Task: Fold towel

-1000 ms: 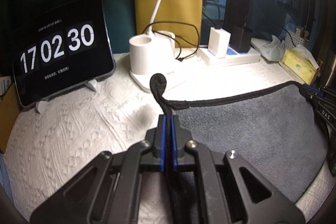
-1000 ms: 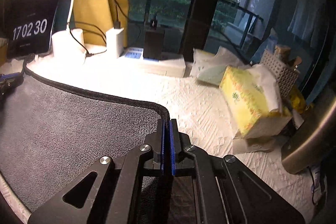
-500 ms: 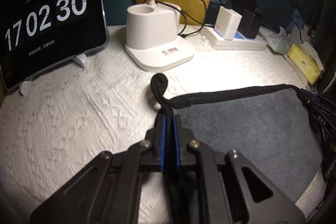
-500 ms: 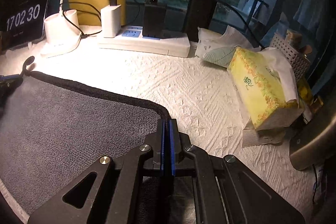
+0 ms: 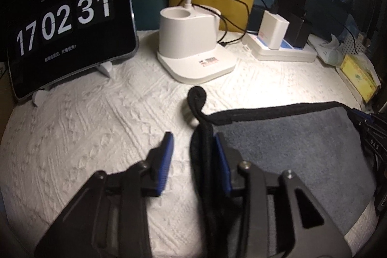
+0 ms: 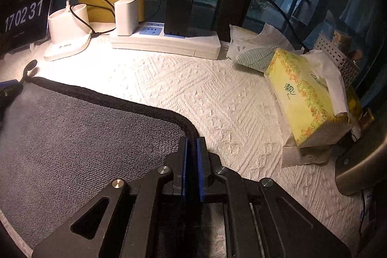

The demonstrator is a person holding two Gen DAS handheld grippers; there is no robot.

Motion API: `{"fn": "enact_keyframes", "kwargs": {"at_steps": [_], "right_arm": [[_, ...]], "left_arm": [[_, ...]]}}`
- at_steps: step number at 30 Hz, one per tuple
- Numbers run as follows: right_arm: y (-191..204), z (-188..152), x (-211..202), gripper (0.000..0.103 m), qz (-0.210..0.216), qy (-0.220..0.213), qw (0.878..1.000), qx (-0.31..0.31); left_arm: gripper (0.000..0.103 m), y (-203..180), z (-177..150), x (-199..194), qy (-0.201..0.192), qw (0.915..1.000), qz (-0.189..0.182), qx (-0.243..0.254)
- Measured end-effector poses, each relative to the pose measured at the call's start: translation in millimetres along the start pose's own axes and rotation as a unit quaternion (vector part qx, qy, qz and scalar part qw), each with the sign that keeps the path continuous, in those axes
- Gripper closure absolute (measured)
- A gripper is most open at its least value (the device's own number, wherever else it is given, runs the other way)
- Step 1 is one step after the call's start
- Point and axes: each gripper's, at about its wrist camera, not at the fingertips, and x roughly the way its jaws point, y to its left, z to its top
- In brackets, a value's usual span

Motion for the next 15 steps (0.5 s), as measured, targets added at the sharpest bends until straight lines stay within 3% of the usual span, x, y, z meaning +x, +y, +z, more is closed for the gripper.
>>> {"fn": "enact_keyframes", "kwargs": {"at_steps": [4, 7, 9, 15], "right_arm": [[0.2, -0.6, -0.6, 0.093, -0.003, 0.0, 1.0, 0.002], [0.2, -1.4, -4.5, 0.08, -0.009, 0.002, 1.0, 0.006], [-0.9, -2.4, -8.4, 0.064, -0.013, 0.0, 1.0, 0.01], [1.0, -6.7, -23.3, 0.057, -0.009, -0.007, 1.0, 0.01]], "left_arm": [[0.041, 0.2, -2.2, -6.8, -0.01, 0.9999, 0.003, -0.003], [0.032, -1.3, -5.5, -12.1, -0.016, 0.9998, 0.003, -0.005], [0.031, -1.5, -8.4, -17.3, -0.021, 0.9998, 0.003, -0.006], [0.027, -4.7, -16.7, -34.1, -0.033, 0.9994, 0.006, -0.003]]}}
